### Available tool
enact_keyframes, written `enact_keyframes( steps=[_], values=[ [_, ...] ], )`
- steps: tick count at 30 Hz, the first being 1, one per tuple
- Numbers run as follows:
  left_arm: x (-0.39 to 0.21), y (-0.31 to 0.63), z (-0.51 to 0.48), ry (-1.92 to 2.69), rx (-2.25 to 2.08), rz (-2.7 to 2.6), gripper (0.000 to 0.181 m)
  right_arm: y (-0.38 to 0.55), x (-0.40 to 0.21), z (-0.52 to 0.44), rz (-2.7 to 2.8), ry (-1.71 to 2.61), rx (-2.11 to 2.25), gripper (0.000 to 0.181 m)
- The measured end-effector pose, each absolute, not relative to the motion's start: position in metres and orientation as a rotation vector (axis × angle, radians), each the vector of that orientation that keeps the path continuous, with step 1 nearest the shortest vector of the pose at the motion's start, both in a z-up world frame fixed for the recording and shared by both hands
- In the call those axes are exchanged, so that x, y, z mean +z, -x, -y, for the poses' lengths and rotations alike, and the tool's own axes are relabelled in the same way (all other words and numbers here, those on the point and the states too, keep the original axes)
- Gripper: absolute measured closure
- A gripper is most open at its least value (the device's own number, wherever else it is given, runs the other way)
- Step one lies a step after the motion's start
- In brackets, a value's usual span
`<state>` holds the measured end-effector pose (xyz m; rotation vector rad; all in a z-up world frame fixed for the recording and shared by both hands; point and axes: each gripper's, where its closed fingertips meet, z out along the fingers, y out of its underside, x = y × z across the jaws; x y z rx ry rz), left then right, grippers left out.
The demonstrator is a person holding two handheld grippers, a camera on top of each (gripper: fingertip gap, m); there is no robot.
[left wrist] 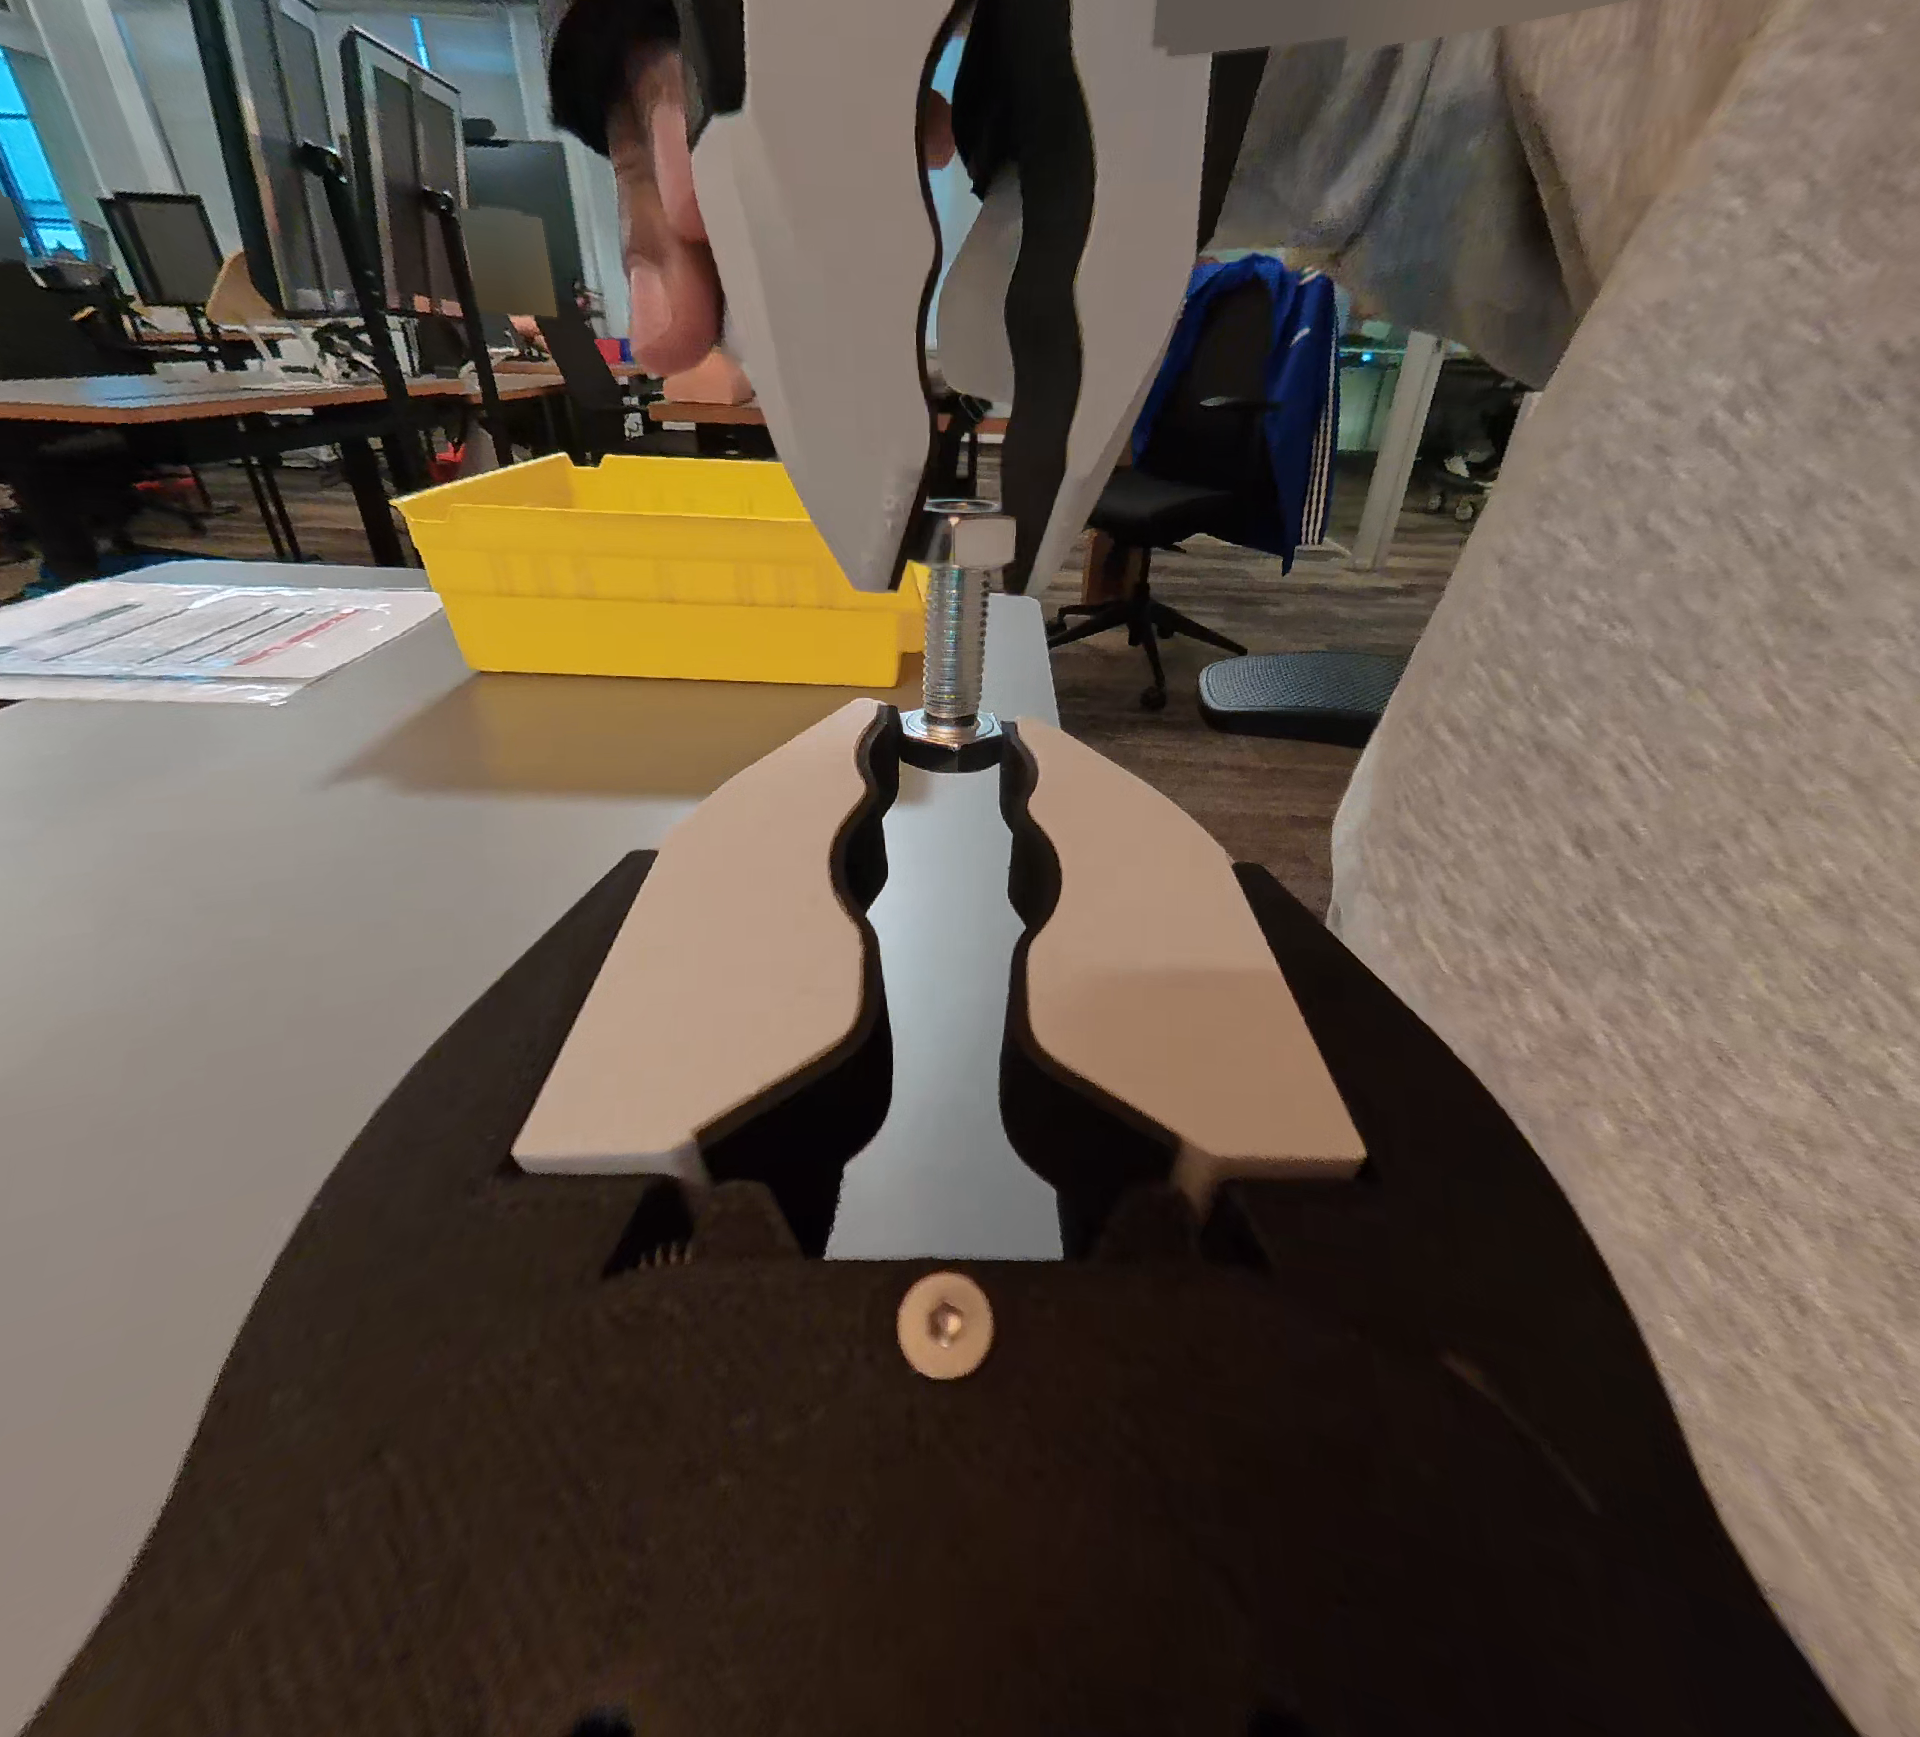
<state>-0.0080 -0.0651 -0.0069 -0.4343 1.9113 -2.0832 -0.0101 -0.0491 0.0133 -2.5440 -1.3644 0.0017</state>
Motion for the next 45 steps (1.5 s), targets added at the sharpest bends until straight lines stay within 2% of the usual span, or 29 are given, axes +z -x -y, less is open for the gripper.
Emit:
enact_keyframes(
  steps=[7,21,30,45],
  values=[
    [0.004,-0.001,0.051,0.495,-2.112,-1.797,0.161,-0.005,0.018,0.044,1.280,2.649,-0.043,0.163],
    [0.003,-0.002,0.050,0.526,-2.130,-1.782,0.161,-0.004,0.018,0.035,1.298,2.593,-0.049,0.163],
    [0.007,-0.006,0.044,0.552,-2.138,-1.750,0.161,-0.010,0.027,0.031,1.205,2.600,-0.056,0.151],
    [0.010,-0.009,0.039,0.569,-2.126,-1.718,0.161,-0.003,0.029,0.030,1.228,2.595,-0.039,0.151]
  ],
)
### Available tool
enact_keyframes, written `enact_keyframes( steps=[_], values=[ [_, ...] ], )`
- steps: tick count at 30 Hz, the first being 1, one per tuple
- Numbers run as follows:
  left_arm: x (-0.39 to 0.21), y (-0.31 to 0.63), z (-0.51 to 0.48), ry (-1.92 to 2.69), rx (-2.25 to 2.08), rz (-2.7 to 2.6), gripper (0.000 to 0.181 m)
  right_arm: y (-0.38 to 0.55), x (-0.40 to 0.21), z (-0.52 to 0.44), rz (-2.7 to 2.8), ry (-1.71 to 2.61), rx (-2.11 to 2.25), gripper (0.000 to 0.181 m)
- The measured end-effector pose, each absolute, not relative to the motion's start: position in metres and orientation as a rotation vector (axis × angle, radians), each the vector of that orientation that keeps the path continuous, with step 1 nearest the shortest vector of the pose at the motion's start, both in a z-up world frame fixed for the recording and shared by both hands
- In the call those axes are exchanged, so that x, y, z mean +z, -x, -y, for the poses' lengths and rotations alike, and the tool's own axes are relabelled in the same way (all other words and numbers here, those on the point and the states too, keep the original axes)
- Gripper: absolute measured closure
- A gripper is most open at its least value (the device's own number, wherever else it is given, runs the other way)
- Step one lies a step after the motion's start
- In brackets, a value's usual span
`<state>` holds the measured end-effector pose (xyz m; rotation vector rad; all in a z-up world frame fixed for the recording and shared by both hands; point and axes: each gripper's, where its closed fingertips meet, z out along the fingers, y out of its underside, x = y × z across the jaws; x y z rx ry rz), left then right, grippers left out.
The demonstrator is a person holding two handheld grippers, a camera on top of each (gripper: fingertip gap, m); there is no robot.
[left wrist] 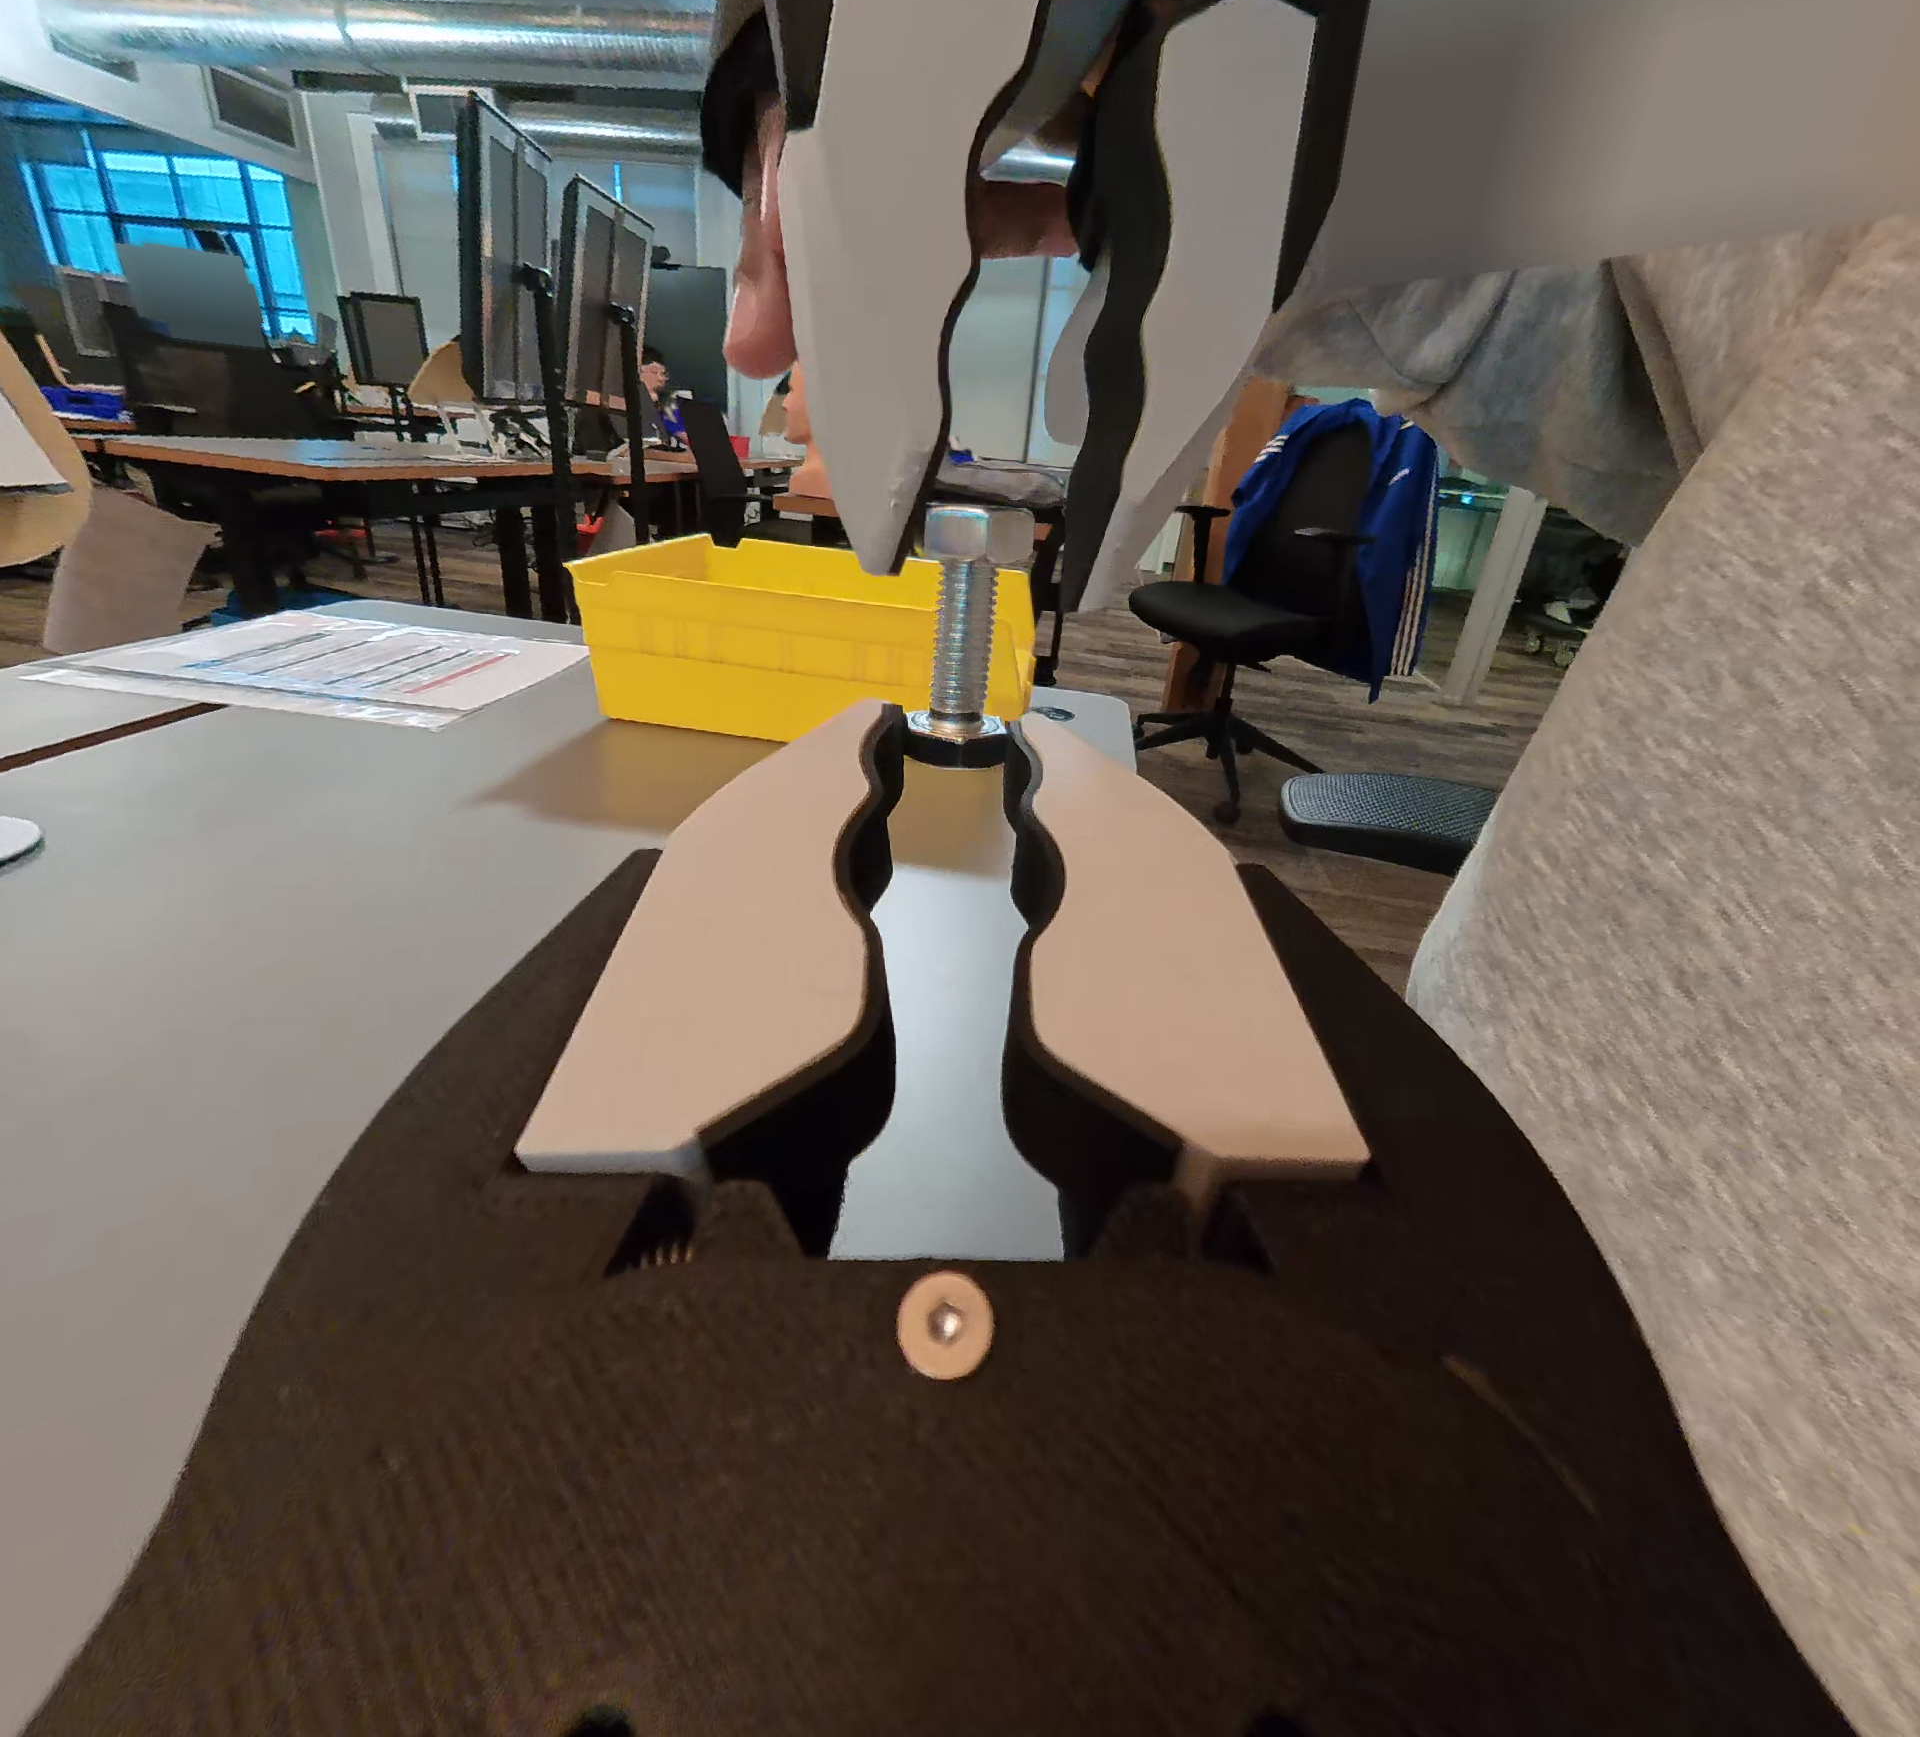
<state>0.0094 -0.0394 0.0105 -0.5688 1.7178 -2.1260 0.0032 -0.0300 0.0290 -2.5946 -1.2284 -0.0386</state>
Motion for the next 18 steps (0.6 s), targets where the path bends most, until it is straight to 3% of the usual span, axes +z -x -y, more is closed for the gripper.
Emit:
enact_keyframes(
  steps=[18],
  values=[
    [0.012,-0.009,0.038,0.558,-2.101,-1.713,0.161,0.000,0.033,0.035,1.200,2.586,-0.002,0.148]
  ],
)
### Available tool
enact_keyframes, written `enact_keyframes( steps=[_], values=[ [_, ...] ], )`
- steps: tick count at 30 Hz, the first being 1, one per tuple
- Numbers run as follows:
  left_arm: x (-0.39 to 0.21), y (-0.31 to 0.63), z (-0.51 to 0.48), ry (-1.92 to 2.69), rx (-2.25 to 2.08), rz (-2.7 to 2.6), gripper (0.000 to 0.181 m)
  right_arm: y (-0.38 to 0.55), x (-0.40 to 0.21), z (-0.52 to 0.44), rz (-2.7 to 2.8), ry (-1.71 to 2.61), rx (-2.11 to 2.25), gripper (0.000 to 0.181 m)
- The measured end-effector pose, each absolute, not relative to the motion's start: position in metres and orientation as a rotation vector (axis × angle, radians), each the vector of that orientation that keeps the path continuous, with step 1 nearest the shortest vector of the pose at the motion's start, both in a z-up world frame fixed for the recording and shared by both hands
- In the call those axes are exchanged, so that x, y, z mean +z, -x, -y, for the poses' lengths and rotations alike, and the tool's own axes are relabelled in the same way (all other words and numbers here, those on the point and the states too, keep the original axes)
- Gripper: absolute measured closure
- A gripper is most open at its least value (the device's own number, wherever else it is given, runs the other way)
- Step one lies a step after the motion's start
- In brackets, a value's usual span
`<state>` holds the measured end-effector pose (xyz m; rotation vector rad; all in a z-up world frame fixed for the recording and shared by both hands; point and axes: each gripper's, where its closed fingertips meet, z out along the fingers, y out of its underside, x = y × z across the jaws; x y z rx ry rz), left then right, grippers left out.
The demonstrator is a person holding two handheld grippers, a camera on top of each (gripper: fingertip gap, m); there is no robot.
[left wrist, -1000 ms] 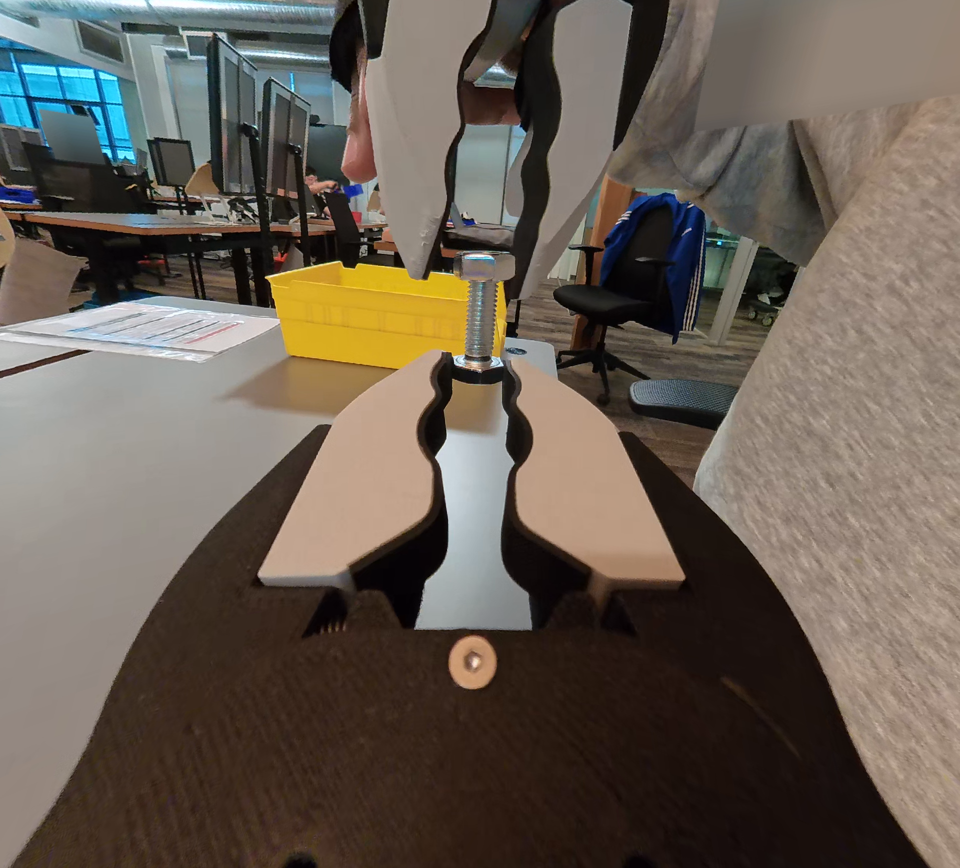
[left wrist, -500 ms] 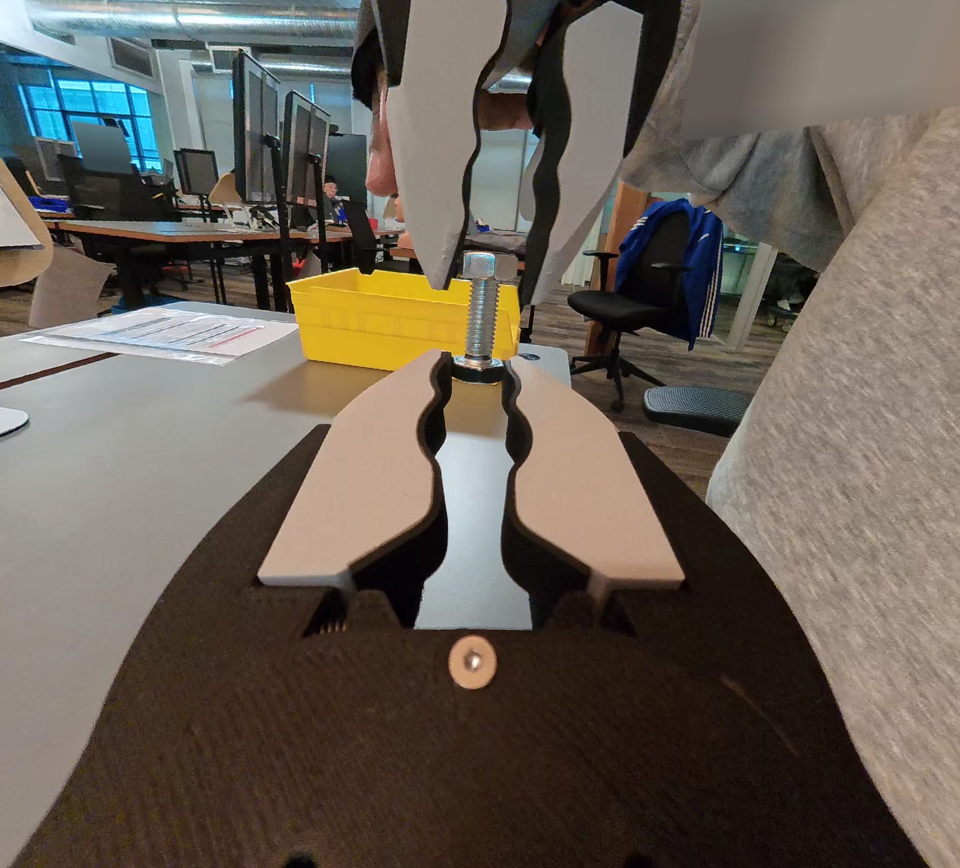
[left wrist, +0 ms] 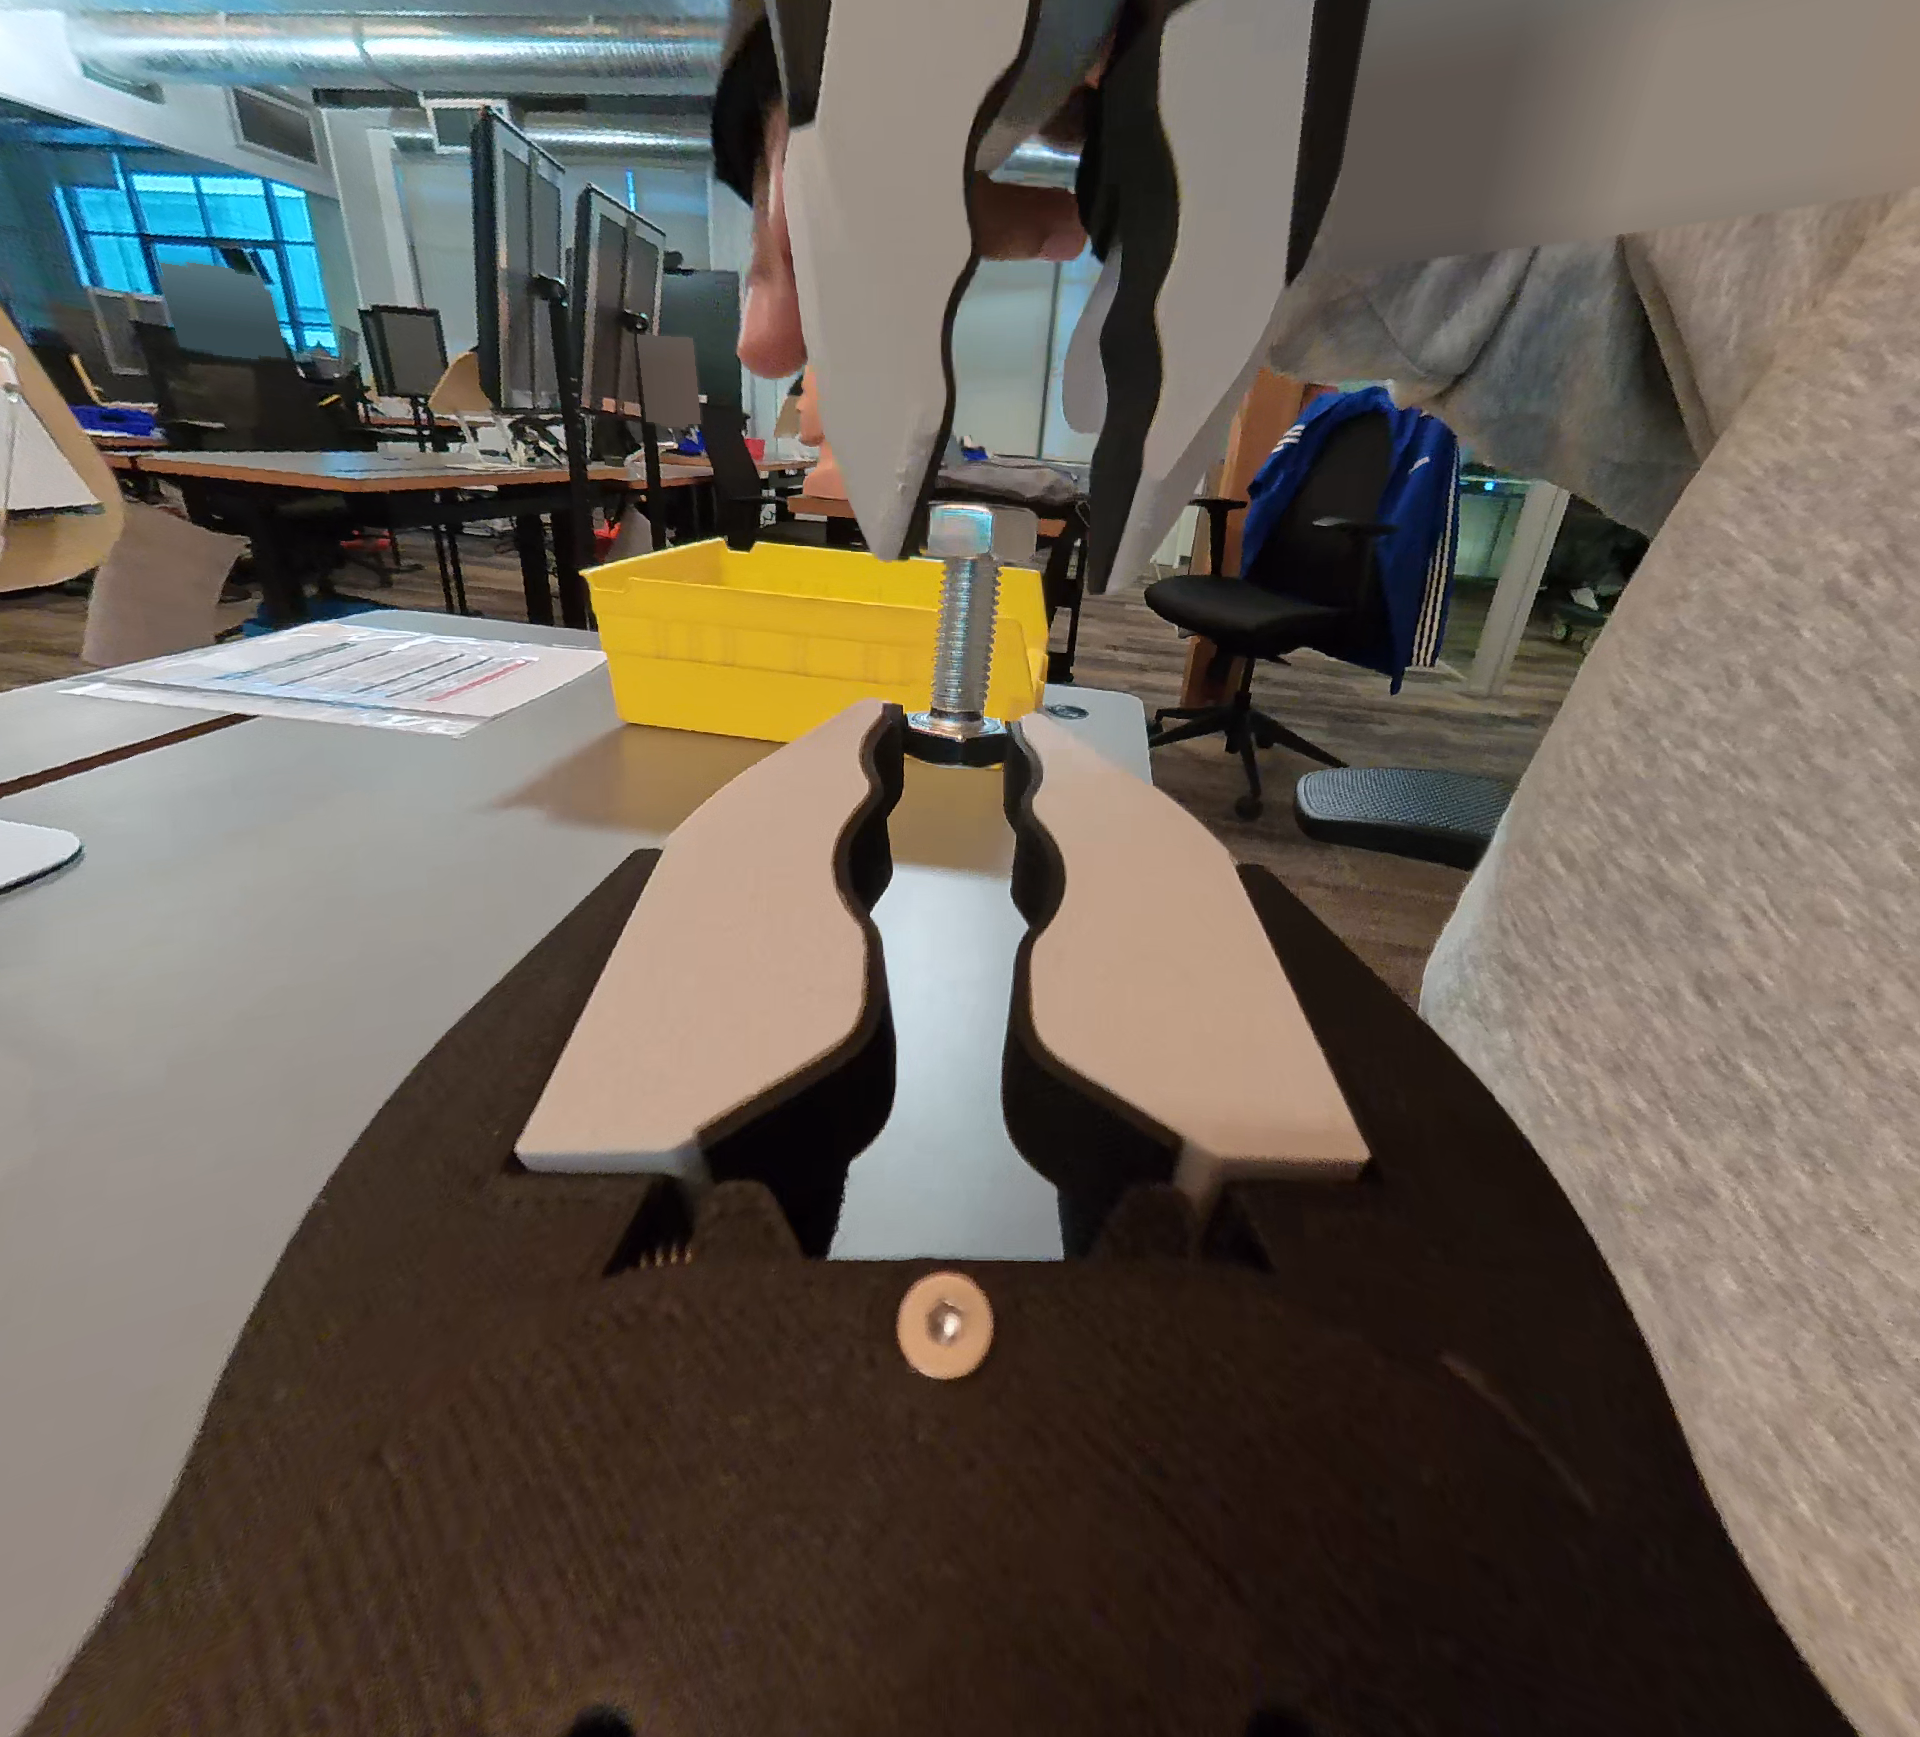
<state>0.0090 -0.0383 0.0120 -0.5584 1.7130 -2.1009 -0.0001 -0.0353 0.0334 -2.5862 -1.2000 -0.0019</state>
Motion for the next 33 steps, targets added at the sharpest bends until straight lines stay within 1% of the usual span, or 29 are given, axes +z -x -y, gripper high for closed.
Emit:
enact_keyframes(
  steps=[6,10,14,17,25,33],
  values=[
    [0.013,-0.010,0.037,0.569,-2.112,-1.703,0.161,-0.008,0.037,0.040,1.135,2.595,-0.023,0.147],
    [0.011,-0.010,0.038,0.569,-2.106,-1.711,0.161,0.005,0.044,0.029,1.144,2.497,-0.022,0.142],
    [0.012,-0.011,0.036,0.576,-2.104,-1.698,0.161,0.002,0.035,0.037,1.161,2.551,-0.056,0.138],
    [0.014,-0.012,0.033,0.587,-2.120,-1.679,0.161,-0.006,0.031,0.046,1.127,2.598,-0.059,0.143],
    [0.009,-0.011,0.037,0.581,-2.111,-1.710,0.161,0.005,0.045,0.028,1.122,2.440,-0.067,0.141],
    [0.017,-0.011,0.031,0.585,-2.107,-1.667,0.161,-0.003,0.034,0.029,1.133,2.488,-0.088,0.145]
  ],
)
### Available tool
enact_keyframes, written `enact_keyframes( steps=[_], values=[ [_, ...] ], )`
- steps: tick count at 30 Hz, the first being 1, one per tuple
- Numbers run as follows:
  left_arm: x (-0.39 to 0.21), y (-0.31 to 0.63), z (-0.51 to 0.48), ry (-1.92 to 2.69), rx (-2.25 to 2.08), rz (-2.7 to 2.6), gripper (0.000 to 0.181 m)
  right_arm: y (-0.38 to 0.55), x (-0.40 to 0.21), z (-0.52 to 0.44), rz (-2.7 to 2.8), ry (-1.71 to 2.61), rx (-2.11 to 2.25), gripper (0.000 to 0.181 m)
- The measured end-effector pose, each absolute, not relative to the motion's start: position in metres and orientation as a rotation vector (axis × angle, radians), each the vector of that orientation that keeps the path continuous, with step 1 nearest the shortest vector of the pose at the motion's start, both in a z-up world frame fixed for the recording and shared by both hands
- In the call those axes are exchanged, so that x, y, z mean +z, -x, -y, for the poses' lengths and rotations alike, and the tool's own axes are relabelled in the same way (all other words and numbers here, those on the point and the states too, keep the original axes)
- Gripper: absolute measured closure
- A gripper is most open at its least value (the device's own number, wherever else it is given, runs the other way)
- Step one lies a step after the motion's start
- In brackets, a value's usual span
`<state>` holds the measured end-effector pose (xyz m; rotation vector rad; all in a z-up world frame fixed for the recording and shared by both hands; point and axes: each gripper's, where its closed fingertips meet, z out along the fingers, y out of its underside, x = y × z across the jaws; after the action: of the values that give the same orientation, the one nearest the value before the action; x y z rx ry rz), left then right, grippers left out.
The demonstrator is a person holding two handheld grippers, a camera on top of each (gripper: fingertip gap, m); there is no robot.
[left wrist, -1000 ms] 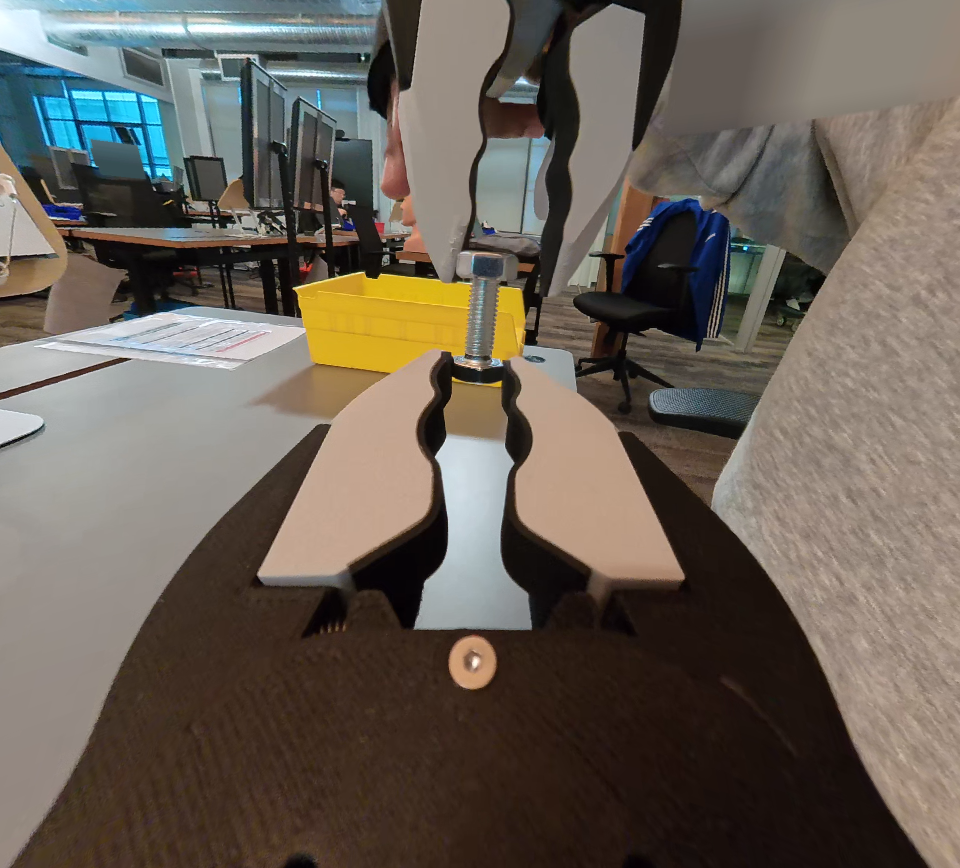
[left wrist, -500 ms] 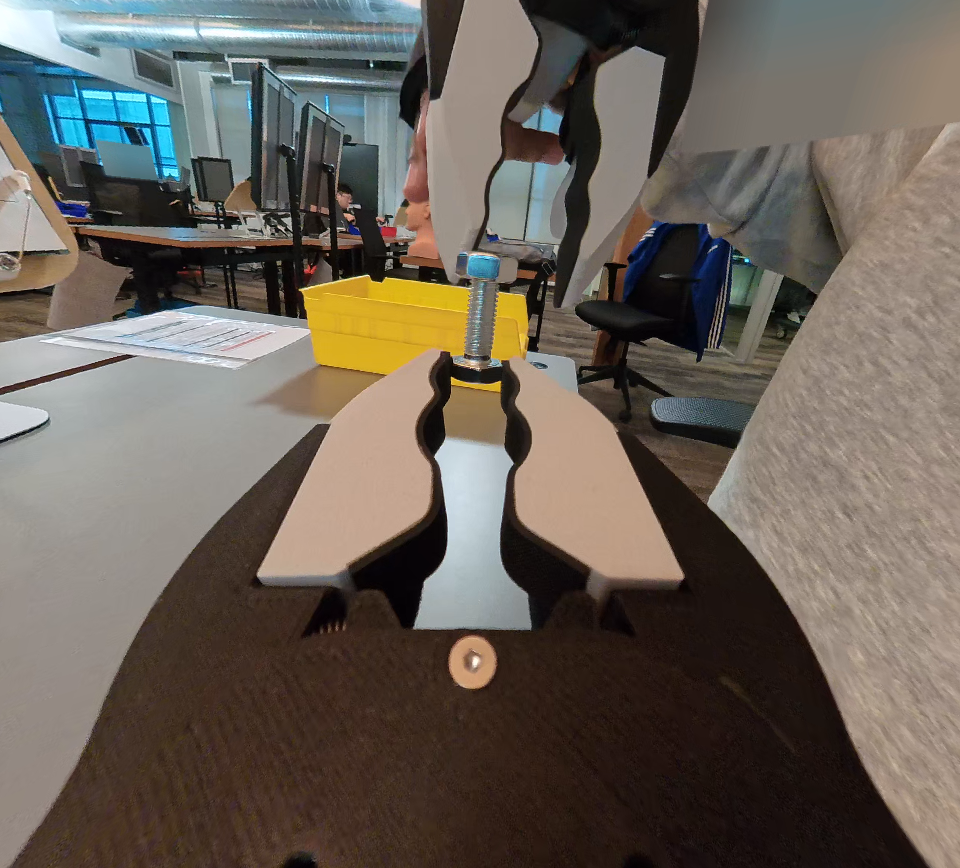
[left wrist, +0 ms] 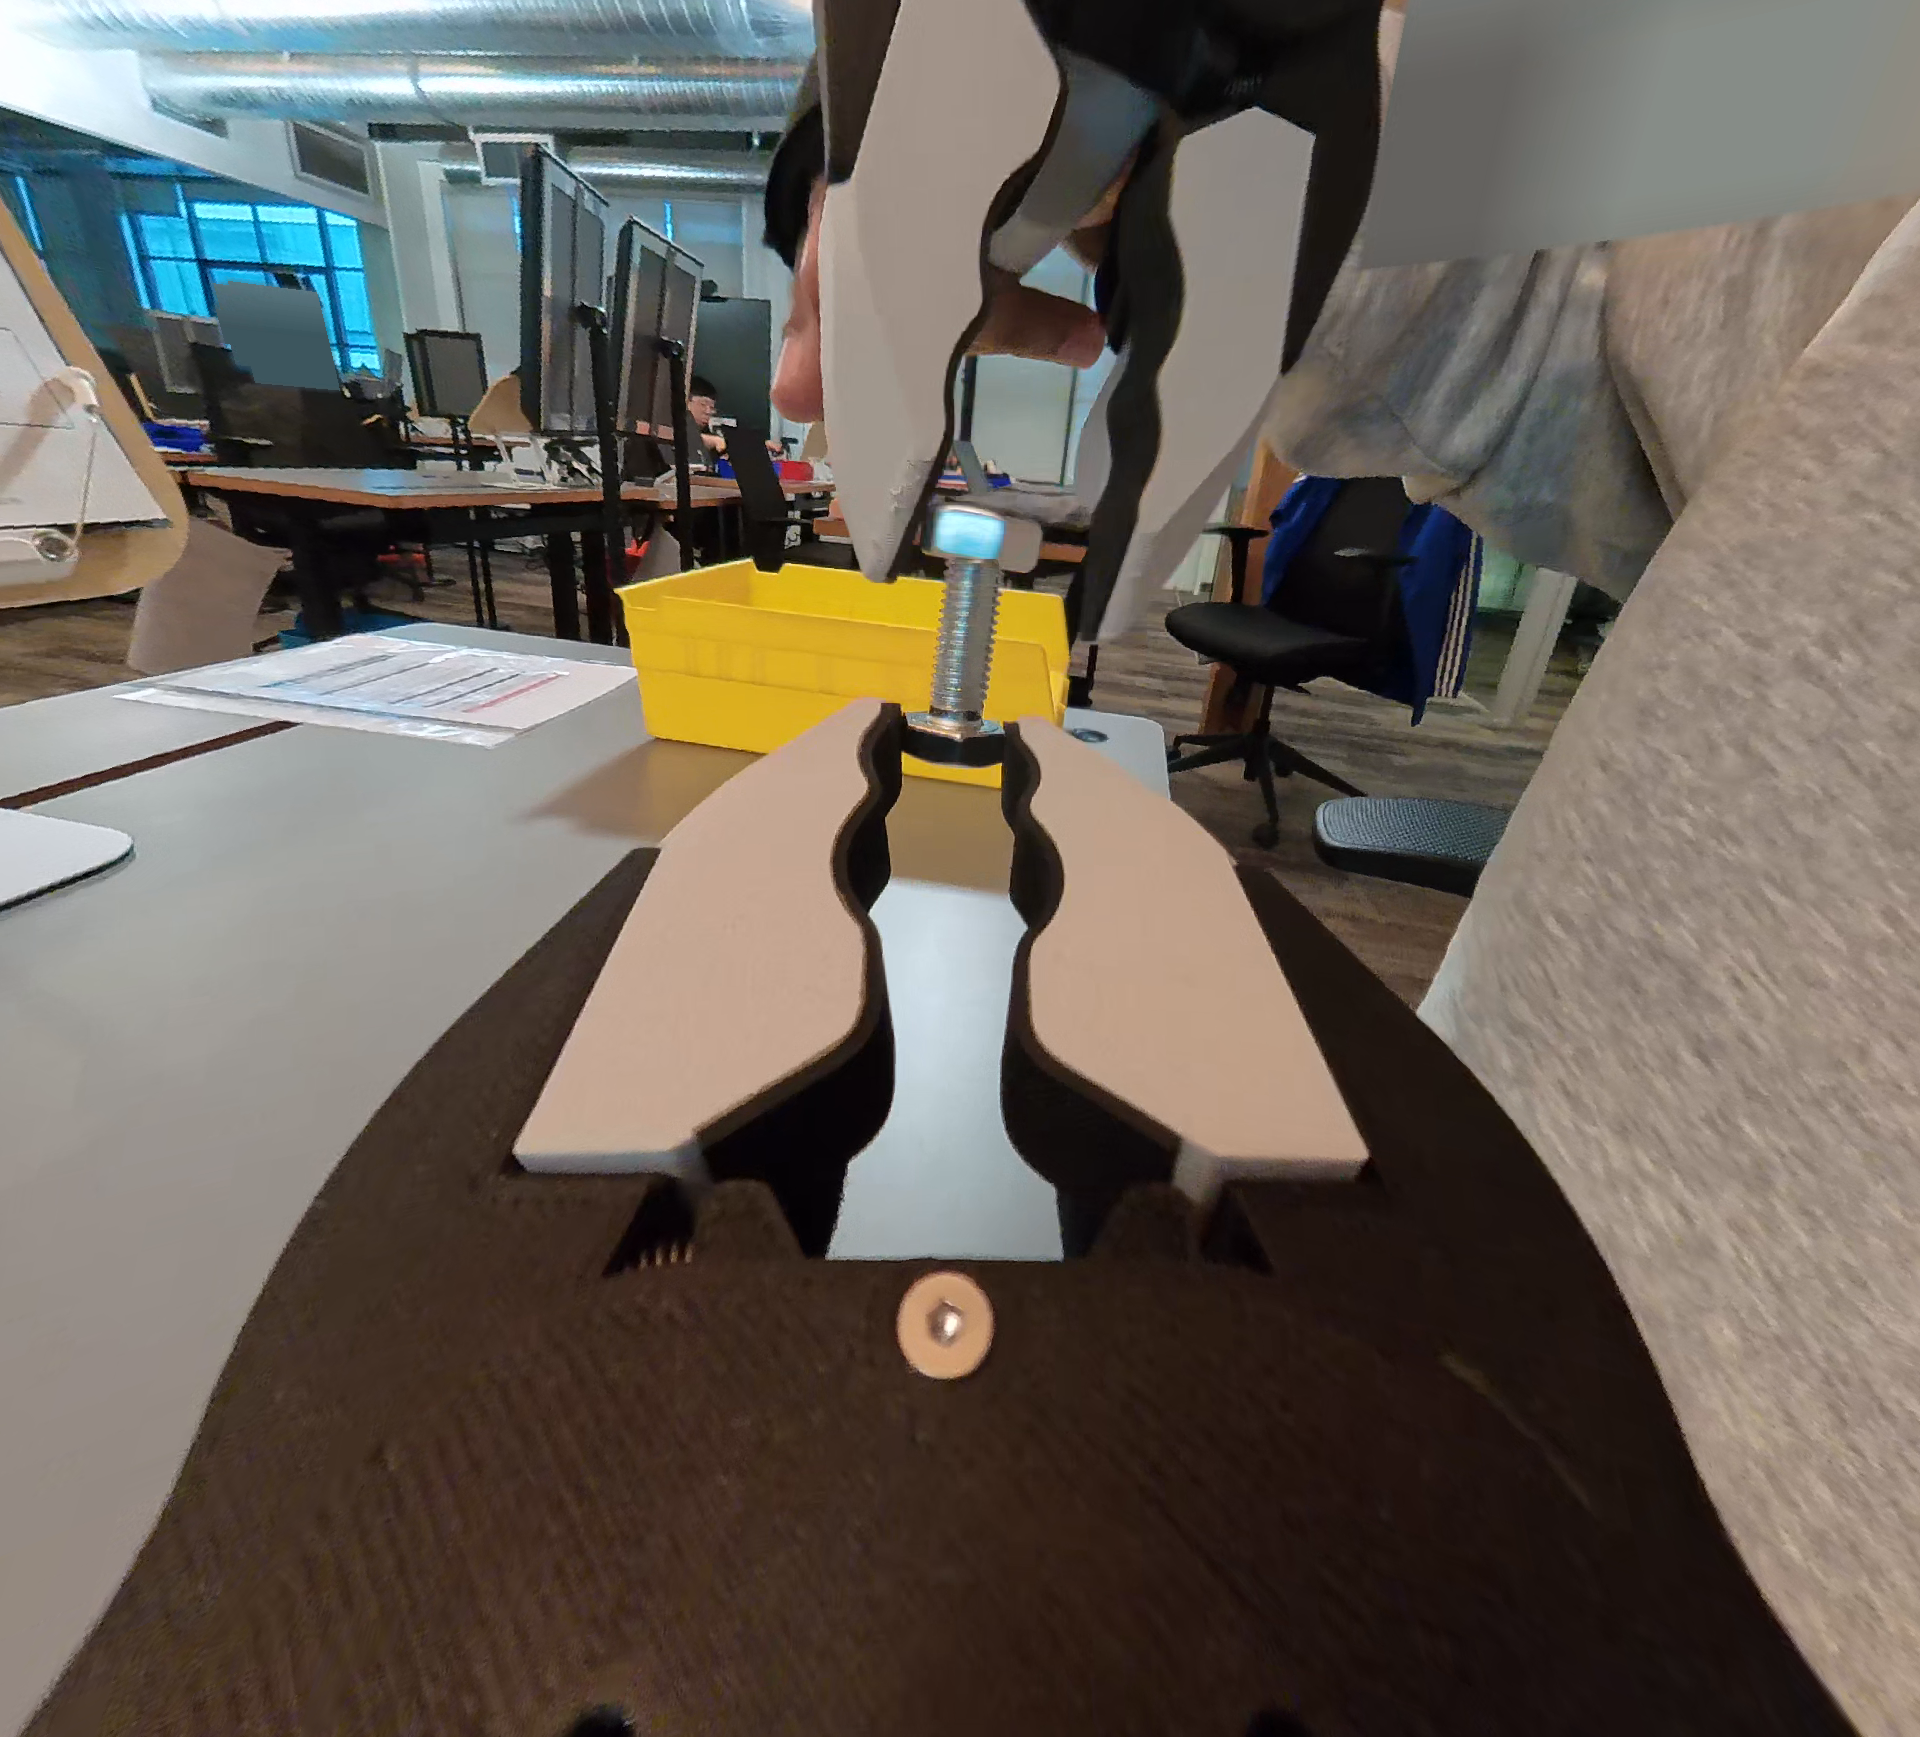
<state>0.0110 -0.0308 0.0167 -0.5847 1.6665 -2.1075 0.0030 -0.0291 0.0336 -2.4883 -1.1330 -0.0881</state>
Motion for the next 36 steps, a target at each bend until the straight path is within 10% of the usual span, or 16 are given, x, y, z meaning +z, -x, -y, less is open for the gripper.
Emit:
enact_keyframes(
  steps=[36],
  values=[
    [0.015,-0.012,0.030,0.609,-2.118,-1.669,0.161,-0.007,0.042,0.024,1.182,2.444,-0.217,0.152]
  ],
)
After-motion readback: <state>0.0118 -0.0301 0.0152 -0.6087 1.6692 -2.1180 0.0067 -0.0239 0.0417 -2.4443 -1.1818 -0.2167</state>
